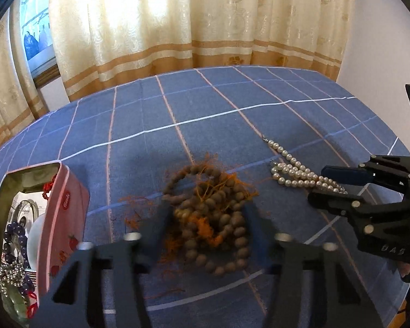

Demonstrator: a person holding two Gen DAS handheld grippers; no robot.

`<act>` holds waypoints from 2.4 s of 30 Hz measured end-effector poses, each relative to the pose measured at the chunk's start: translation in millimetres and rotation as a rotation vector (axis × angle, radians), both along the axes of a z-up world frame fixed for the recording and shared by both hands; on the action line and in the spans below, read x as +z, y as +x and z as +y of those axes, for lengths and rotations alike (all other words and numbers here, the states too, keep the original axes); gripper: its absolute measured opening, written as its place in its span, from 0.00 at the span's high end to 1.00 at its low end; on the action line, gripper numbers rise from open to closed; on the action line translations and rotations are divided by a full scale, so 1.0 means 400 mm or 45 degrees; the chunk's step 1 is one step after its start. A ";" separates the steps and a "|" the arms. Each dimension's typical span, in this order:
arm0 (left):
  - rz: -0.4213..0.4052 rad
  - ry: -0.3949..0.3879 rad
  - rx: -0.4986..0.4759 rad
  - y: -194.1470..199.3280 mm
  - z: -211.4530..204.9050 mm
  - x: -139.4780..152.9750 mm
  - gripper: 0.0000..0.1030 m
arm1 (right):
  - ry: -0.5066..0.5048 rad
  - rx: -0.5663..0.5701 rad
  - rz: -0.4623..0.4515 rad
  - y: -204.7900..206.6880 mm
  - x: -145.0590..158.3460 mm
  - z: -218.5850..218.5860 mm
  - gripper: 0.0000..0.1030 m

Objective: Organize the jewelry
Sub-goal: 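Grasp the brown bead mala with the left tool while the right tool grasps the pearl necklace, then carry the mala with the left tool while the right tool carries the pearls to the tin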

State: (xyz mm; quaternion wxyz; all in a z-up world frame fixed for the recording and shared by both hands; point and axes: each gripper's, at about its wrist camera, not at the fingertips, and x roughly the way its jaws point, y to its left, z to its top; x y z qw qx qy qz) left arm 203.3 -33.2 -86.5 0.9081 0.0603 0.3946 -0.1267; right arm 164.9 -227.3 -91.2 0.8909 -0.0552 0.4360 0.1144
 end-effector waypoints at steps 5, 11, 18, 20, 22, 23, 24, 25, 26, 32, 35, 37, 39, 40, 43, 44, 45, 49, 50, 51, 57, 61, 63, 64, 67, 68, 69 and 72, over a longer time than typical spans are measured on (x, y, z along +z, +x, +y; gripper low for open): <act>-0.048 0.026 -0.052 -0.023 -0.023 0.011 0.66 | -0.041 0.021 -0.025 -0.007 0.003 0.010 0.84; -0.115 -0.014 -0.043 -0.036 -0.012 0.033 0.70 | -0.022 -0.006 -0.097 -0.022 0.022 0.000 0.84; -0.215 -0.047 -0.017 -0.055 0.008 0.058 0.70 | -0.026 -0.017 -0.171 -0.040 0.040 0.004 0.84; -0.244 -0.060 -0.007 -0.062 0.015 0.064 0.70 | -0.008 -0.022 -0.200 -0.048 0.048 -0.003 0.84; -0.270 -0.069 0.011 -0.068 0.023 0.069 0.70 | 0.006 -0.034 -0.230 -0.055 0.056 -0.009 0.84; -0.281 -0.075 0.020 -0.070 0.026 0.071 0.70 | 0.011 -0.035 -0.238 -0.056 0.059 -0.007 0.84; -0.289 -0.081 0.026 -0.071 0.029 0.073 0.70 | 0.018 -0.034 -0.247 -0.058 0.061 -0.009 0.84; -0.295 -0.085 0.033 -0.072 0.031 0.075 0.70 | 0.020 -0.035 -0.254 -0.059 0.063 -0.008 0.84; -0.301 -0.089 0.040 -0.073 0.034 0.076 0.70 | 0.021 -0.035 -0.258 -0.060 0.065 -0.007 0.84; -0.336 -0.092 0.064 -0.077 0.039 0.082 0.70 | 0.032 -0.031 -0.301 -0.068 0.074 -0.005 0.84; -0.350 -0.096 0.070 -0.083 0.044 0.082 0.70 | 0.035 -0.035 -0.321 -0.071 0.080 -0.010 0.84; -0.363 -0.102 0.079 -0.086 0.048 0.085 0.70 | 0.040 -0.037 -0.336 -0.074 0.083 -0.012 0.84; -0.373 -0.105 0.089 -0.087 0.051 0.087 0.70 | 0.044 -0.036 -0.348 -0.075 0.086 -0.012 0.84; -0.378 -0.106 0.093 -0.089 0.052 0.088 0.70 | 0.043 -0.037 -0.352 -0.076 0.087 -0.012 0.84; -0.395 -0.112 0.101 -0.094 0.056 0.090 0.70 | 0.046 -0.040 -0.365 -0.081 0.089 -0.013 0.84; -0.400 -0.112 0.103 -0.097 0.057 0.090 0.70 | 0.047 -0.040 -0.373 -0.083 0.090 -0.014 0.84; -0.407 -0.113 0.107 -0.100 0.058 0.091 0.70 | 0.049 -0.039 -0.379 -0.085 0.091 -0.014 0.84; -0.438 -0.123 0.124 -0.110 0.065 0.095 0.70 | 0.041 -0.036 -0.414 -0.095 0.097 -0.014 0.84; -0.448 -0.129 0.129 -0.113 0.068 0.096 0.70 | 0.036 -0.036 -0.424 -0.098 0.099 -0.012 0.84; -0.456 -0.130 0.136 -0.116 0.068 0.098 0.70 | 0.031 -0.033 -0.437 -0.102 0.101 -0.010 0.84; -0.468 -0.160 0.150 -0.125 0.081 0.100 0.70 | 0.010 -0.014 -0.469 -0.109 0.107 0.005 0.85; -0.470 -0.178 0.159 -0.137 0.095 0.107 0.70 | 0.012 0.004 -0.484 -0.117 0.114 0.026 0.85; -0.476 -0.179 0.168 -0.147 0.104 0.115 0.70 | 0.010 0.021 -0.488 -0.118 0.120 0.043 0.85; -0.479 -0.183 0.165 -0.154 0.108 0.121 0.70 | 0.011 0.033 -0.491 -0.114 0.127 0.051 0.85; -0.502 -0.181 0.174 -0.172 0.123 0.146 0.70 | 0.019 0.070 -0.502 -0.112 0.148 0.087 0.84; -0.509 -0.179 0.179 -0.177 0.127 0.153 0.70 | 0.020 0.079 -0.506 -0.114 0.152 0.098 0.84; -0.517 -0.174 0.188 -0.185 0.136 0.163 0.70 | 0.019 0.095 -0.513 -0.112 0.161 0.115 0.84; -0.522 -0.166 0.224 -0.200 0.168 0.186 0.70 | 0.023 0.158 -0.539 -0.104 0.191 0.172 0.84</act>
